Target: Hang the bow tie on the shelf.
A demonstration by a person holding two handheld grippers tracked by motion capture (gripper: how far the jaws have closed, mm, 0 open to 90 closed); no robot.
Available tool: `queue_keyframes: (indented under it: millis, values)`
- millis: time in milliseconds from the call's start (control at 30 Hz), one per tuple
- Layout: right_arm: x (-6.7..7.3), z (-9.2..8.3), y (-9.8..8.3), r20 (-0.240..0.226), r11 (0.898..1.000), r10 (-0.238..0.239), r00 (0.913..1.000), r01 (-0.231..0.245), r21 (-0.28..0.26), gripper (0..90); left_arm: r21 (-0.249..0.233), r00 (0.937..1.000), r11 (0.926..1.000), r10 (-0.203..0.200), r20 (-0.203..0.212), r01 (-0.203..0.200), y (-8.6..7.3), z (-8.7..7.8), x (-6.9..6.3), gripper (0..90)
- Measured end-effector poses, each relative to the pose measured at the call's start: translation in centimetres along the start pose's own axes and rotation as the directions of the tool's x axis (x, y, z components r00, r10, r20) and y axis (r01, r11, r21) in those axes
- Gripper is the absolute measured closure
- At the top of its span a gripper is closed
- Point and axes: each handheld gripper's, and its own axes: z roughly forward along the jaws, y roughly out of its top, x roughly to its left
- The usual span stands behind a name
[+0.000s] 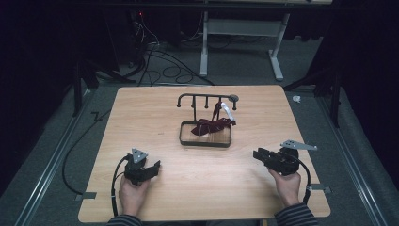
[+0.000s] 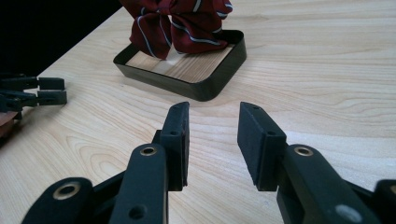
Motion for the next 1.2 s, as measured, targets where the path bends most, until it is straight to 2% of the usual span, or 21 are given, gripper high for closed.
queue_keyframes:
  millis: [467,833,1200]
  values:
    - [-0.2,0.9,-0.4,0.027,1.000,-0.002,0.9996,0.001,0.024,65.2,0.002,1.0000,1.0000,0.003,-0.001,-0.003,0.0,0.0,0.0,35.7]
    - [-0.7,1.7,-1.0,0.038,0.999,0.018,0.9991,-0.020,0.045,65.1,0.002,1.0000,1.0000,0.003,-0.001,-0.003,0.0,0.0,0.0,35.7]
    - [-0.9,2.5,-1.4,0.053,0.997,0.011,0.9985,-0.015,0.070,64.8,0.002,1.0000,1.0000,0.004,-0.001,-0.004,0.0,0.0,0.0,35.7]
